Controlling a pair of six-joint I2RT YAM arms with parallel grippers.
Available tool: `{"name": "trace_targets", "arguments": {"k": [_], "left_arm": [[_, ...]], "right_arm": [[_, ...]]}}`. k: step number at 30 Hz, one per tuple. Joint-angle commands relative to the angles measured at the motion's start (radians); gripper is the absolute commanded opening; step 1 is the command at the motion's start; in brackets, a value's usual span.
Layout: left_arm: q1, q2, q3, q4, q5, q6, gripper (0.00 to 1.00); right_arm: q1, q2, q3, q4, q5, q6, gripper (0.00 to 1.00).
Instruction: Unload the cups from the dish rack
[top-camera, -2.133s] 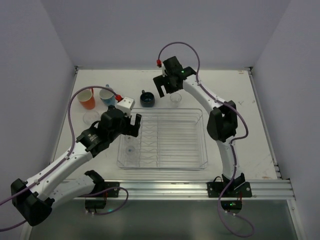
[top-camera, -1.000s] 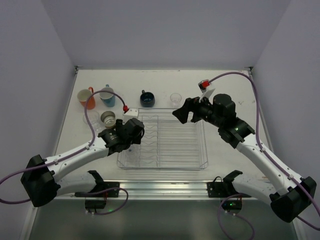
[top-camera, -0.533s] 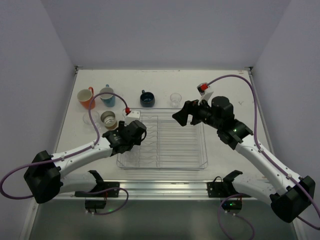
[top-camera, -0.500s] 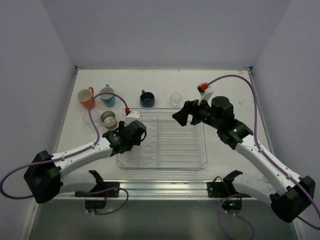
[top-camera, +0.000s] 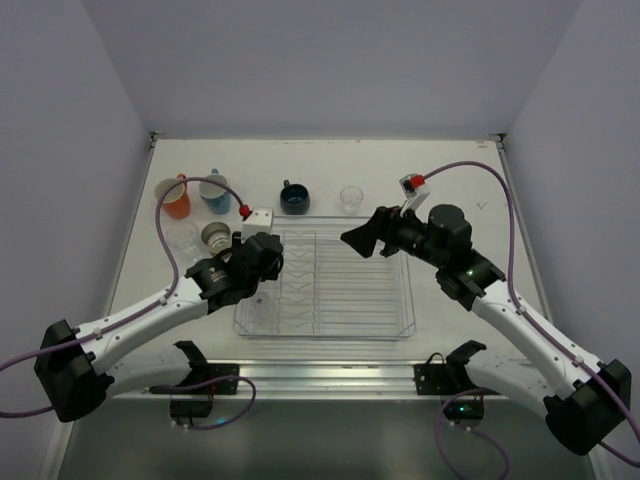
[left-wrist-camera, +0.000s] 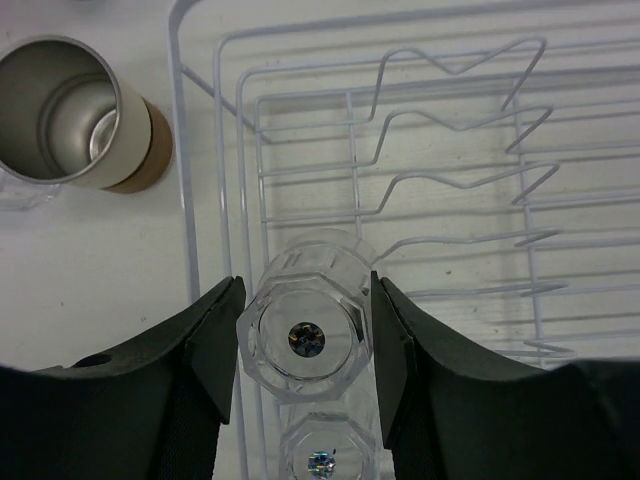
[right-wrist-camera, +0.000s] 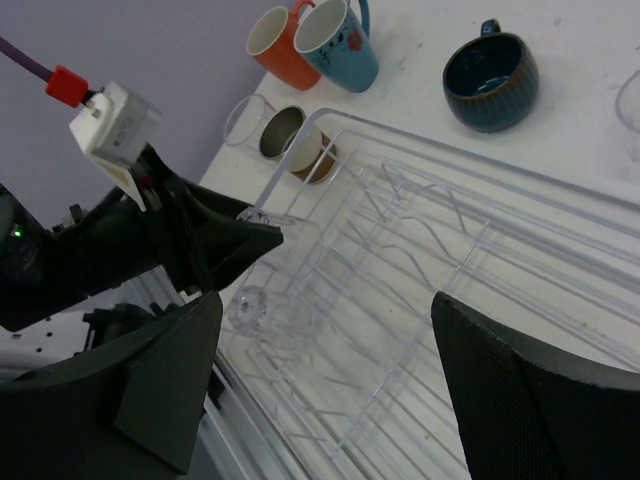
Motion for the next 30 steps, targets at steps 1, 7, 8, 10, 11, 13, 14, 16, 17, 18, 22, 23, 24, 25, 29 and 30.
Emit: {"name": "trace_targets", "arguments": {"k": [1, 7, 8, 10, 11, 13, 14, 16, 17, 18, 22, 23, 24, 25, 29, 30], "left_arm": [[-0.001, -0.063, 0.107, -0.009, -0.052, 0.032, 0.16], [0.001, -0.172, 0.229, -0.046, -0.004, 0.031, 0.13], [-0.001, -0.214, 0.236, -0.036, 0.017, 0.023, 0.13], [0.001, -0.256, 0.241, 0.013, 0.091, 0.006, 0.13], [-0.001, -0.297, 0.233, 0.042, 0.123, -0.006, 0.13], [-0.001, -0.34, 0.189, 0.14, 0.218, -0.023, 0.13], [-0.001, -0.373, 0.174, 0.174, 0.252, -0.043, 0.13], [0.001, -0.396, 0.138, 0.248, 0.324, -0.063, 0.13], [0.001, -0.413, 0.132, 0.268, 0.344, -0.083, 0.12], [0.001, -0.42, 0.124, 0.288, 0.377, -0.091, 0.12], [0.001, -0.427, 0.101, 0.378, 0.459, -0.12, 0.12], [-0.001, -0.419, 0.095, 0.389, 0.474, -0.126, 0.12], [0.001, -0.413, 0.094, 0.4, 0.5, -0.128, 0.12], [0.001, -0.407, 0.092, 0.408, 0.508, -0.132, 0.12], [0.001, -0.391, 0.065, 0.477, 0.557, -0.15, 0.13], [0.001, -0.39, 0.054, 0.501, 0.572, -0.154, 0.13]], "right_arm": [[0.005, -0.027, -0.07, 0.192, -0.086, 0.162, 0.88], [0.015, -0.005, -0.153, 0.403, -0.138, 0.326, 0.87], [0.02, 0.004, -0.158, 0.452, -0.15, 0.352, 0.86], [0.041, 0.025, -0.181, 0.517, -0.17, 0.381, 0.86], [0.052, 0.029, -0.193, 0.607, -0.179, 0.407, 0.85], [0.094, 0.038, -0.222, 0.699, -0.189, 0.432, 0.83], [0.107, 0.049, -0.227, 0.773, -0.193, 0.446, 0.82], [0.138, 0.058, -0.229, 0.811, -0.19, 0.458, 0.8], [0.144, 0.067, -0.227, 0.828, -0.19, 0.467, 0.8], [0.152, 0.07, -0.224, 0.83, -0.19, 0.475, 0.79], [0.166, 0.088, -0.224, 0.881, -0.208, 0.503, 0.77], [0.169, 0.093, -0.224, 0.911, -0.218, 0.512, 0.76], [0.172, 0.098, -0.222, 0.92, -0.227, 0.513, 0.74], [0.175, 0.101, -0.212, 0.924, -0.242, 0.513, 0.73], [0.176, 0.124, -0.199, 0.939, -0.267, 0.532, 0.73], [0.176, 0.127, -0.213, 0.959, -0.267, 0.542, 0.73]]}}
